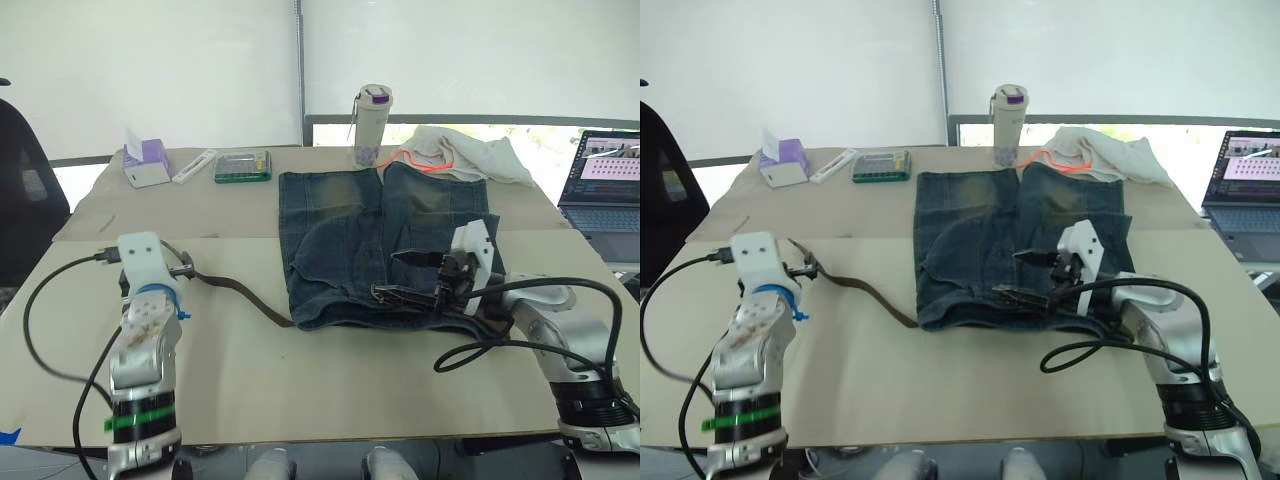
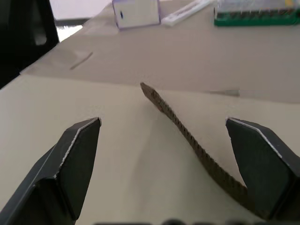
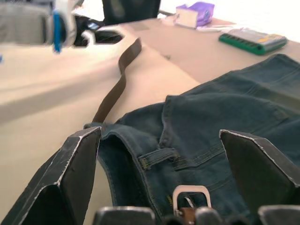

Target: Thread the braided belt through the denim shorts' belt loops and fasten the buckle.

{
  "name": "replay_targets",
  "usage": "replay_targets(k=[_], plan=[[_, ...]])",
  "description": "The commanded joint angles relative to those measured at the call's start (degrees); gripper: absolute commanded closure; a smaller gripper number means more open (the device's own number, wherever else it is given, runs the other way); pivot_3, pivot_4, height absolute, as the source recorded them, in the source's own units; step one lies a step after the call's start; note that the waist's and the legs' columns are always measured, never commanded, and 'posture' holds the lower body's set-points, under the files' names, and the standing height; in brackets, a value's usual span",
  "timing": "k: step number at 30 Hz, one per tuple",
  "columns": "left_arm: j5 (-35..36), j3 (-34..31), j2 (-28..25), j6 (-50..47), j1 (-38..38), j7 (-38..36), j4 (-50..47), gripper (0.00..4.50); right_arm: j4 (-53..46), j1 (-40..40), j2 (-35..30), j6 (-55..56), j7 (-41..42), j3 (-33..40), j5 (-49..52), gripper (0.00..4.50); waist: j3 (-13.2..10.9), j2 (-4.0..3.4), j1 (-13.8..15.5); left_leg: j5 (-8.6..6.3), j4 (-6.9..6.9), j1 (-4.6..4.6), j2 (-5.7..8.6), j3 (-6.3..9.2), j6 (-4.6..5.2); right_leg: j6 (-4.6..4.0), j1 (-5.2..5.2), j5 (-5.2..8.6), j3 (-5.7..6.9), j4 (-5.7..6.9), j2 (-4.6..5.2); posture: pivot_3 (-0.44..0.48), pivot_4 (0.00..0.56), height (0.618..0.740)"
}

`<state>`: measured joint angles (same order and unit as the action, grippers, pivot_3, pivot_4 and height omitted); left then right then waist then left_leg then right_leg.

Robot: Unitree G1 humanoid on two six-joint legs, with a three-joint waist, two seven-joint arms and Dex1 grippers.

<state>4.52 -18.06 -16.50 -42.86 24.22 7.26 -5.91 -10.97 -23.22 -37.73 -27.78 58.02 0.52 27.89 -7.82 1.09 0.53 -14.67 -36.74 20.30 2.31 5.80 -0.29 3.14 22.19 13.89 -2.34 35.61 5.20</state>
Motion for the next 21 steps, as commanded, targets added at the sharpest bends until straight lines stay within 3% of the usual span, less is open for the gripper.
replay_targets(k=[1, 9, 20, 21], plan=[[0.61, -0.64, -1.25, -4.34, 6.38, -0.07, 4.22, 0.00, -4.18, -1.41, -0.78, 0.35, -0.05, 0.78, 0.75, 0.06, -0.01, 0.02, 0.01, 0.00, 0.00, 0.01, 0.00, 0.00, 0.00, 0.00, 0.01, 0.00, 0.00, -0.02, 0.00, 0.000, 0.150, 0.740], [-0.85, -3.05, -1.12, -11.67, 11.50, 4.60, 14.89, 0.00, -6.63, 0.20, -2.01, -2.52, -2.46, 2.28, 1.38, 0.06, -0.01, 0.06, -0.66, -0.04, 0.01, -0.01, -0.03, 0.07, -0.07, 0.01, 0.04, 0.00, -0.04, -0.02, 0.00, 0.000, 0.150, 0.740], [1.19, -5.24, -2.26, -12.23, 22.44, 5.37, 31.45, 0.00, -7.33, 0.62, -2.33, -2.93, -3.45, 2.28, 1.52, 0.06, -0.05, 0.16, -0.50, -0.03, 0.01, 0.01, 0.02, 0.04, -0.11, 0.02, 0.04, 0.01, 0.01, 0.00, 0.05, 0.000, 0.150, 0.740], [1.47, -5.56, -2.14, -11.85, 22.64, 5.21, 32.24, 0.26, -7.40, 0.55, -2.32, -3.04, -3.61, 2.31, 1.53, 0.02, -0.05, 0.16, -0.51, -0.03, 0.01, 0.01, 0.01, 0.05, -0.11, 0.02, 0.04, 0.01, 0.01, 0.00, 0.04, 0.000, 0.150, 0.740]])
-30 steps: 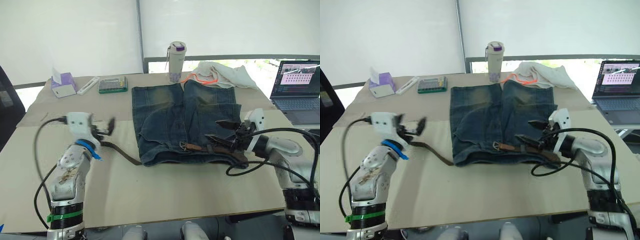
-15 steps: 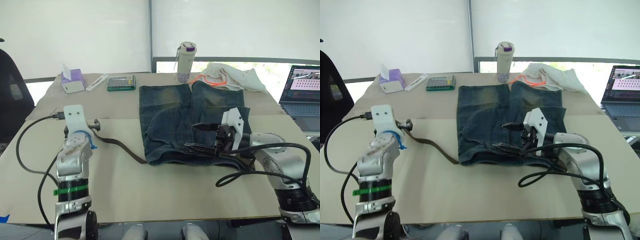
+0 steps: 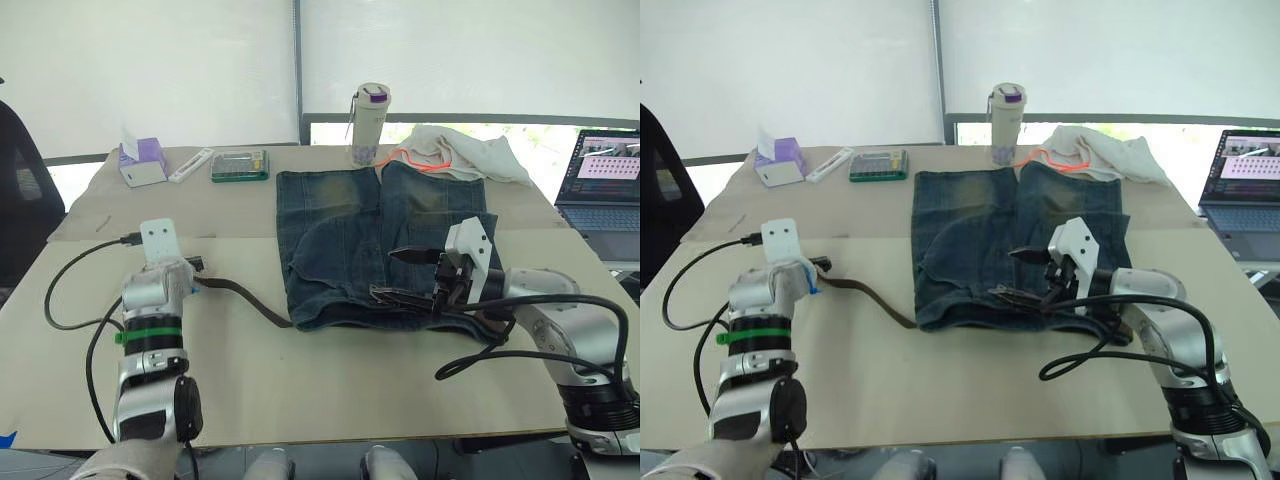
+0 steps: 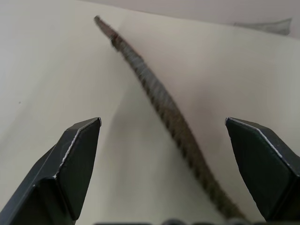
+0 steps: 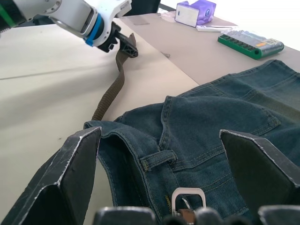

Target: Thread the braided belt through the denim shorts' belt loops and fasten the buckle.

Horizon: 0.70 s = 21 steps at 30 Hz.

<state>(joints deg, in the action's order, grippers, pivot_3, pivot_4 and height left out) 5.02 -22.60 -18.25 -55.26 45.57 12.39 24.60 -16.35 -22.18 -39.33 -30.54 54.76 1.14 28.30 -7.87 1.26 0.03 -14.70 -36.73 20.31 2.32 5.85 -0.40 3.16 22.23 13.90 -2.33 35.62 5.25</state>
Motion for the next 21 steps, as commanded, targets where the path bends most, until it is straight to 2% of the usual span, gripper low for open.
replay_targets(k=[1, 2, 6, 9, 10, 11, 13, 17, 21], plan=[[1.13, -1.40, -0.24, 0.94, 1.39, 0.25, 2.17, 0.52, -2.08, -0.60, -0.69, -0.37, -0.48, 1.70, 1.15, 0.00, 0.00, 0.00, -0.11, 0.00, 0.00, -0.01, 0.00, 0.00, 0.00, 0.00, 0.00, 0.00, 0.00, 0.01, 0.00, 0.000, 0.150, 0.740], [1.19, -1.62, -0.13, 1.46, 1.43, 0.60, 2.46, 0.75, -2.16, -0.72, -0.68, -0.49, -0.62, 1.73, 1.22, 0.00, 0.00, 0.00, -0.22, 0.00, 0.01, 0.00, -0.01, 0.01, 0.00, 0.00, 0.02, 0.00, -0.01, 0.02, -0.01, 0.000, 0.150, 0.740], [1.30, -2.34, 0.05, 3.60, 1.40, 2.36, 3.40, 2.19, -2.38, -0.95, -0.71, -0.92, -1.20, 2.01, 1.41, 0.00, 0.00, 0.00, -0.39, 0.00, 0.03, -0.01, -0.02, 0.07, -0.02, 0.00, 0.03, 0.00, -0.01, 0.04, -0.02, 0.000, 0.150, 0.740], [2.08, -3.81, 1.09, 8.88, 0.77, 4.18, 2.06, 3.22, -2.54, -0.93, -0.91, -1.37, -1.46, 2.41, 1.70, 0.00, 0.00, 0.01, -0.31, 0.01, 0.03, 0.00, -0.02, 0.12, -0.05, 0.00, 0.04, 0.00, -0.01, 0.03, 0.00, 0.000, 0.150, 0.740], [2.70, -4.02, 1.58, 11.99, 0.50, 3.51, 1.26, 3.41, -2.59, -0.99, -0.75, -1.98, -1.67, 2.81, 2.29, 0.00, 0.00, 0.01, -0.25, 0.02, 0.03, 0.00, -0.03, 0.12, -0.09, 0.00, 0.04, 0.00, -0.01, 0.03, 0.00, 0.000, 0.150, 0.740], [3.58, -3.75, 2.15, 16.22, 0.07, 1.39, 0.30, 3.88, -2.41, -1.10, -0.10, -4.38, -3.32, 3.99, 3.70, 0.00, 0.00, 0.01, -0.17, 0.03, 0.03, 0.00, -0.02, 0.12, -0.15, 0.00, 0.04, 0.00, -0.02, 0.02, 0.02, 0.000, 0.150, 0.740], [4.32, -1.66, 2.97, 24.02, -1.81, -3.75, -2.07, 4.48, -1.55, -1.33, 0.55, -9.81, -7.40, 6.24, 5.62, 0.00, 0.00, 0.01, 0.10, 0.03, 0.03, 0.01, -0.03, 0.12, -0.27, 0.00, 0.03, 0.00, -0.03, 0.01, 0.03, 0.000, 0.150, 0.740], [0.32, 7.76, 3.04, 36.79, -8.50, -11.44, -10.67, 4.48, -2.53, -0.29, 1.51, -15.54, -10.78, 9.64, 10.55, 0.00, 0.00, 0.00, 0.59, 0.04, 0.06, 0.04, -0.03, 0.12, -0.37, -0.02, 0.03, -0.02, -0.08, -0.09, 0.07, 0.000, 0.150, 0.740], [-13.02, 22.76, -1.79, 52.54, -12.29, -16.01, -14.84, 4.48, -5.15, -1.42, 5.43, -24.27, -16.97, 13.69, 20.60, 0.00, 0.00, 0.00, 0.72, 0.04, 0.06, 0.07, -0.04, 0.06, -0.38, -0.04, 0.02, -0.04, -0.08, -0.15, 0.04, 0.000, 0.150, 0.740]])
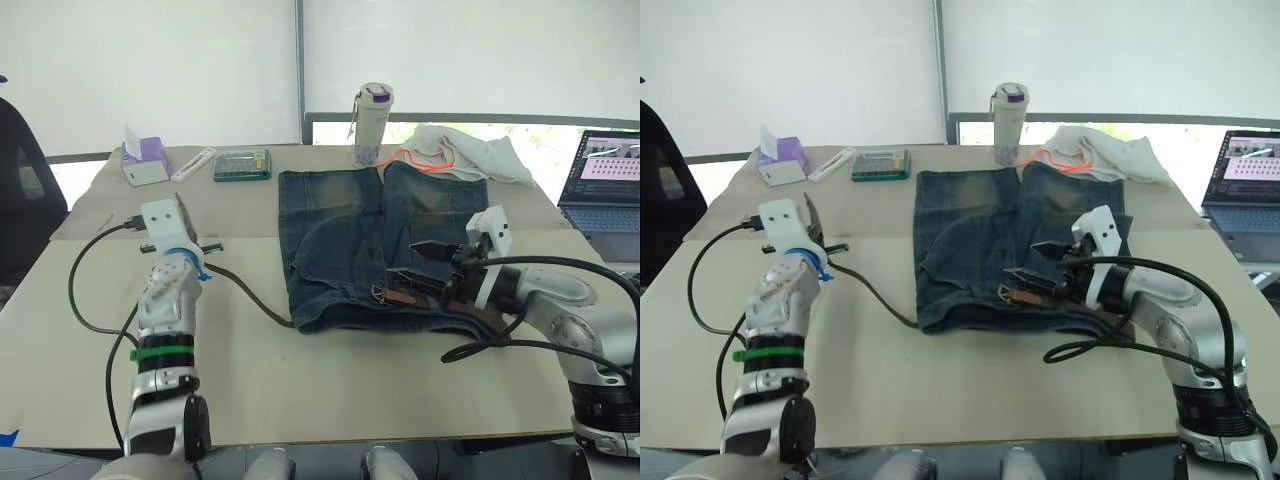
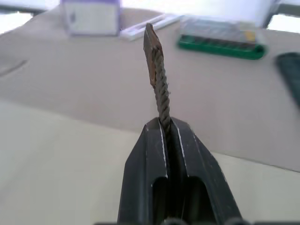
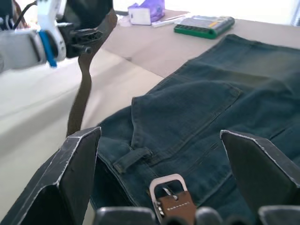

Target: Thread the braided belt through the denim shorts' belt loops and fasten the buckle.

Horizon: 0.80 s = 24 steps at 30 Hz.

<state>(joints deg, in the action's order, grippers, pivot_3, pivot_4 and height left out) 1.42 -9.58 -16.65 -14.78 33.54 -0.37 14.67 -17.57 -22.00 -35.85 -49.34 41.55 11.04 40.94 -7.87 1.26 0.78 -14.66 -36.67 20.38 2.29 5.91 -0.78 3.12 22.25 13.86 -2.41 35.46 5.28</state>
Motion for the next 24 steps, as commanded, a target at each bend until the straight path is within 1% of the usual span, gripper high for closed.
replay_targets(k=[1, 3, 5, 10, 11, 14, 16, 18, 22, 23, 24], plan=[[-13.62, 13.60, -4.83, 16.50, -0.56, -3.46, -5.19, 4.48, -4.36, -2.26, 2.98, -7.42, -5.47, 4.48, 10.42, 0.00, 0.01, -0.02, 0.00, 0.00, 0.00, 0.00, -0.02, -0.01, 0.00, -0.02, -0.01, -0.01, -0.01, -0.02, -0.02, 0.000, 0.150, 0.740], [-17.85, 17.73, -6.09, 21.92, -0.59, -3.60, -5.07, 4.48, -4.56, -3.52, 4.43, -9.98, -8.72, 5.40, 13.59, 0.00, 0.02, -0.05, -0.07, 0.00, 0.01, 0.01, -0.01, -0.05, 0.01, -0.01, -0.02, -0.02, -0.01, -0.04, -0.01, 0.000, 0.150, 0.740], [-23.28, 21.80, -7.29, 27.38, 0.05, -2.47, -4.77, 4.48, -3.55, -5.95, 6.60, -13.76, -14.25, 6.97, 18.43, 0.00, 0.04, -0.09, -0.10, -0.01, 0.03, 0.00, -0.01, -0.06, 0.02, 0.01, -0.03, -0.04, -0.03, -0.09, 0.00, 0.000, 0.150, 0.740], [-35.69, 28.54, -10.66, 39.54, 2.22, 2.02, -2.97, 4.48, -1.62, -10.76, 9.97, -18.44, -26.43, 9.63, 26.12, 0.00, 0.04, -0.10, -0.28, -0.01, 0.08, 0.02, -0.06, -0.08, 0.06, 0.01, 0.01, -0.04, -0.01, -0.08, -0.08, 0.000, 0.150, 0.740], [-37.87, 29.56, -11.43, 41.81, 2.78, 3.13, -2.41, 4.48, -0.46, -11.58, 10.26, -19.81, -29.37, 10.42, 28.71, 0.00, 0.04, -0.10, -0.24, -0.01, 0.09, 0.02, -0.06, -0.10, 0.07, 0.01, 0.02, -0.04, -0.01, -0.06, -0.08, 0.000, 0.150, 0.740], [-43.03, 31.29, -12.63, 47.51, 4.35, 7.78, -1.09, 4.48, 4.85, -13.22, 10.16, -23.05, -40.31, 11.62, 40.90, 0.00, 0.04, -0.11, -0.22, 0.02, 0.09, 0.01, -0.03, -0.15, 0.11, 0.01, 0.01, -0.04, -0.01, -0.04, -0.05, 0.000, 0.150, 0.740], [-45.47, 31.74, -12.91, 50.25, 5.26, 10.41, -0.71, 4.48, 6.56, -13.65, 10.24, -22.08, -44.95, 11.32, 46.68, 0.00, 0.03, -0.12, -0.24, 0.00, 0.09, 0.02, -0.05, -0.15, 0.14, 0.02, 0.00, -0.04, 0.00, -0.04, -0.06, 0.000, 0.150, 0.740], [-47.33, 32.63, -12.87, 52.07, 6.11, 11.27, 0.14, 4.48, 7.73, -13.95, 9.75, -20.18, -49.56, 10.35, 52.52, 0.00, 0.03, -0.12, -0.19, 0.01, 0.09, 0.05, -0.04, -0.16, 0.16, 0.02, 0.01, -0.04, 0.00, -0.04, -0.05, 0.000, 0.150, 0.740], [-49.25, 33.76, -12.86, 54.50, 7.12, 12.38, 2.04, 4.48, 7.95, -14.11, 9.82, -17.47, -54.90, 8.97, 57.01, 0.00, 0.03, -0.12, -0.30, 0.01, 0.09, 0.07, -0.04, -0.19, 0.20, 0.03, 0.01, -0.04, 0.00, -0.04, -0.05, 0.000, 0.150, 0.740], [-49.81, 33.80, -12.97, 54.89, 7.43, 12.71, 2.62, 4.50, 7.66, -13.97, 10.00, -16.24, -56.45, 8.70, 57.94, 0.57, 0.03, -0.12, -0.41, 0.01, 0.09, 0.06, -0.04, -0.20, 0.23, 0.03, 0.00, -0.03, 0.00, -0.02, -0.06, 0.000, 0.150, 0.740], [-50.29, 33.78, -13.01, 55.26, 7.68, 13.00, 3.12, 4.50, 7.40, -13.80, 9.87, -15.08, -57.83, 8.27, 59.04, 0.86, 0.03, -0.12, -0.48, 0.02, 0.09, 0.06, -0.04, -0.20, 0.25, 0.04, 0.01, -0.03, 0.02, 0.01, -0.08, 0.000, 0.150, 0.740]])
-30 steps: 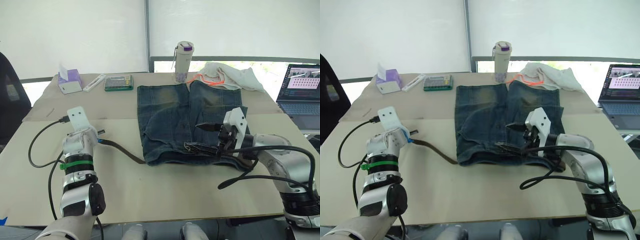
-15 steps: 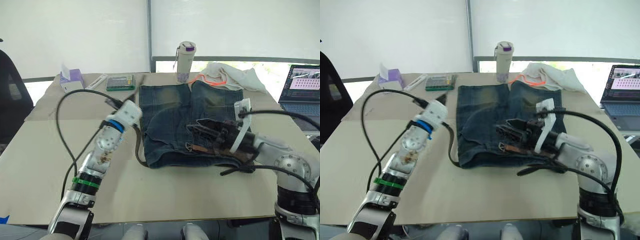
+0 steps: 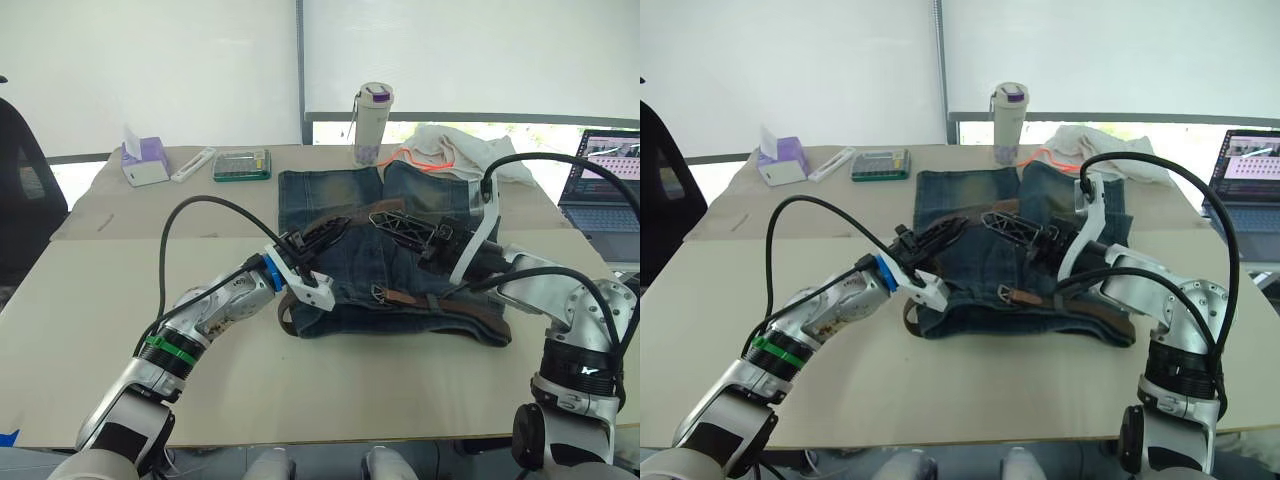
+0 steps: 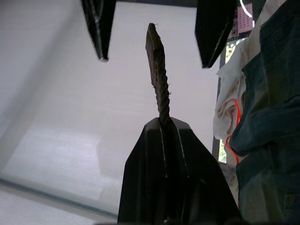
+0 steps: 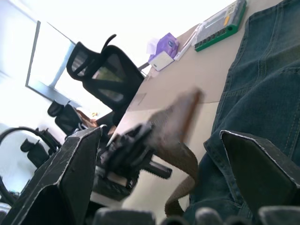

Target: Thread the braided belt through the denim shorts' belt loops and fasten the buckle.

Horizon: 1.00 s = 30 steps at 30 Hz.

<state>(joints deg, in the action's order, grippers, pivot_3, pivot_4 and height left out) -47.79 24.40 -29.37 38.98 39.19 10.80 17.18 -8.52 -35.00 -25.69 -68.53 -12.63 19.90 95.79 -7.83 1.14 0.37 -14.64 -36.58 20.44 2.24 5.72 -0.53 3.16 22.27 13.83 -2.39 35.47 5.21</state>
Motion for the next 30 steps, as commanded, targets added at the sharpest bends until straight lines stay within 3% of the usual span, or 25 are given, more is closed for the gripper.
replay_targets(k=[1, 10, 11, 19, 23, 25, 27, 29, 30], plan=[[-1.18, -0.33, -0.38, 1.79, 2.17, 1.96, 1.12, 4.50, -1.97, -0.68, -0.51, 5.11, -4.63, -0.95, 5.24, 1.17, 0.00, 0.00, -0.19, 0.00, 0.00, 0.00, 0.00, 0.00, 0.01, 0.01, 0.00, 0.00, 0.00, 0.03, 0.00, 0.000, 0.150, 0.740], [-1.22, -0.39, -0.55, 3.71, 2.77, 1.96, 3.46, 4.50, -4.17, 1.64, -4.27, 9.77, -7.28, -4.83, 10.87, 4.32, 0.00, 0.00, -0.62, -0.01, 0.00, 0.01, 0.00, 0.02, 0.06, 0.03, 0.00, 0.02, 0.01, 0.24, 0.00, 0.000, 0.150, 0.740], [-0.73, -0.26, -0.60, 3.98, 2.81, 1.25, 3.69, 4.50, -4.17, 1.78, -4.48, 10.28, -7.30, -5.13, 10.97, 4.45, 0.00, 0.00, -0.67, 0.00, 0.00, 0.01, 0.01, 0.01, 0.06, 0.04, 0.00, 0.03, 0.01, 0.24, 0.01, 0.000, 0.150, 0.740], [2.83, -2.39, -0.71, 4.30, 1.38, -1.10, 2.40, 1.91, -4.06, 2.65, -4.54, 13.52, -6.83, -7.20, 9.41, 4.50, 0.00, 0.00, -1.06, -0.01, 0.00, 0.00, -0.01, 0.02, 0.08, 0.05, 0.01, 0.04, 0.01, 0.23, -0.01, 0.000, 0.150, 0.740], [23.02, -10.81, 1.33, -5.10, -1.86, -11.32, -3.36, 0.60, -3.51, 4.01, -4.18, 15.34, -1.65, -7.56, 0.80, 4.50, -0.01, -0.01, -1.13, -0.02, 0.00, 0.01, -0.04, 0.03, 0.09, 0.05, 0.02, 0.04, 0.01, 0.26, 0.00, 0.000, 0.150, 0.740], [36.65, -12.36, 1.96, -13.45, -2.90, -22.60, -7.52, 0.60, -3.19, 4.68, -3.60, 16.63, 2.00, -7.52, -2.86, 4.50, -0.01, -0.02, -1.20, -0.01, -0.01, 0.04, -0.03, 0.05, 0.09, 0.05, 0.05, 0.04, 0.02, 0.24, -0.02, 0.000, 0.150, 0.740], [53.99, -13.61, 4.30, -28.27, -4.99, -33.53, -13.63, 0.60, -3.12, 5.01, -2.92, 17.48, 5.04, -7.71, -5.62, 4.50, -0.01, -0.04, -1.26, -0.01, -0.01, 0.03, -0.03, 0.02, 0.09, 0.05, 0.05, 0.04, 0.01, 0.26, -0.02, 0.000, 0.150, 0.740], [71.84, -17.26, 8.13, -44.64, -6.43, -35.64, -19.93, 0.60, -3.21, 5.15, -2.35, 17.96, 7.35, -7.92, -7.84, 4.50, -0.01, -0.07, -1.25, -0.01, -0.01, 0.01, -0.02, 0.06, 0.09, 0.06, 0.02, 0.05, 0.02, 0.24, -0.02, 0.000, 0.150, 0.740], [87.39, -19.79, 9.37, -55.37, -7.48, -34.00, -23.35, 0.60, -3.32, 5.44, -1.81, 18.68, 9.04, -8.21, -9.75, 4.50, -0.02, -0.07, -1.36, -0.01, -0.01, 0.00, -0.02, 0.06, 0.09, 0.07, 0.01, 0.06, 0.02, 0.22, -0.02, 0.000, 0.150, 0.740]])
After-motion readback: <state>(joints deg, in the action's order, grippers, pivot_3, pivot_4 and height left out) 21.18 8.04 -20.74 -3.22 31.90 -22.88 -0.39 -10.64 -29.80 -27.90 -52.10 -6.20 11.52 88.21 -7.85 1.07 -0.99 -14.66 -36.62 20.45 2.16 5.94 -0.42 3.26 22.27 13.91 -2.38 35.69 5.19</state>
